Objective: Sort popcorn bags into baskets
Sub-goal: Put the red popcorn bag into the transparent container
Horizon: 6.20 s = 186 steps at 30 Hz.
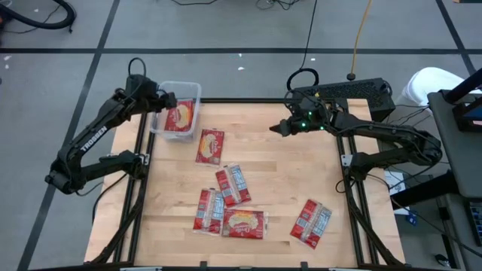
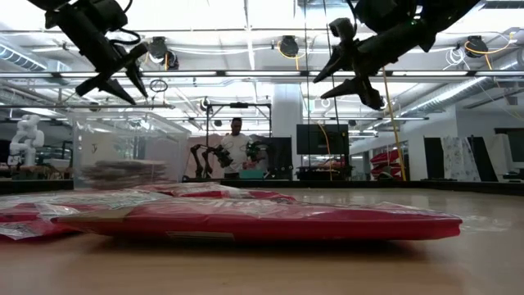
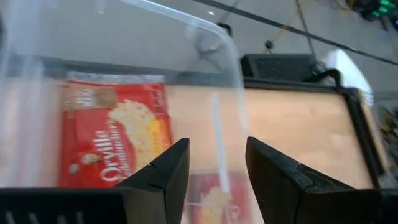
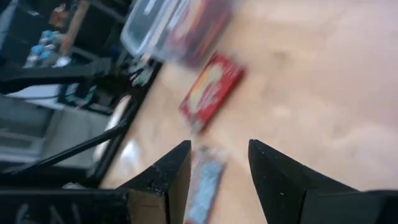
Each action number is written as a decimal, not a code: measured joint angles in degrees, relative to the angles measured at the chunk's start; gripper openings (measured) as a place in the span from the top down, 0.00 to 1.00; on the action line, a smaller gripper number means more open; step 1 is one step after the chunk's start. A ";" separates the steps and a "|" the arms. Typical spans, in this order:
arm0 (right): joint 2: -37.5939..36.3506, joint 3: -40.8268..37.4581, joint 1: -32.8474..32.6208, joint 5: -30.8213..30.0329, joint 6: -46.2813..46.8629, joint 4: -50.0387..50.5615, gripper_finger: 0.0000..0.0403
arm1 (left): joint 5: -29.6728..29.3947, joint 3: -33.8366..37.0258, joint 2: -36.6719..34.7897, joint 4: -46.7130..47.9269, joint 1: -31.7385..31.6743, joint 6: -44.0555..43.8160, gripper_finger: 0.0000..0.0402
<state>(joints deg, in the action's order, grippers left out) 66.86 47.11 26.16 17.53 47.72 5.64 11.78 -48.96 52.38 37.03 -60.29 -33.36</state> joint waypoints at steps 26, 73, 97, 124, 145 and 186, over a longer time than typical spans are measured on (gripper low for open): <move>0.65 17.00 -42.59 -14.25 49.81 51.85 0.62 | 11.93 -0.12 -5.80 0.11 18.69 1.32 0.60; 4.96 -15.20 -47.02 -19.43 60.48 11.87 0.43 | 5.59 -0.09 -6.32 -0.67 28.57 -7.84 0.60; -0.94 -19.12 -48.28 -21.99 63.31 19.15 0.43 | -1.08 -0.09 -6.32 -0.61 34.88 -13.66 0.60; 2.05 -32.50 -47.38 -43.51 59.44 -15.89 1.00 | -5.41 -0.03 12.81 -26.86 48.06 -12.93 0.60; 1.88 -32.37 -41.62 -37.83 47.43 -25.91 1.00 | -11.78 -0.07 41.00 -58.52 60.76 -5.73 0.60; 1.79 -27.91 -36.01 -25.31 51.86 -20.50 0.80 | -9.21 -10.71 62.43 -60.46 61.55 12.99 0.99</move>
<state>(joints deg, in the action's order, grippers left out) 68.65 19.20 -9.85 -7.78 99.58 -14.87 2.57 -59.67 114.81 -23.43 1.26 -20.37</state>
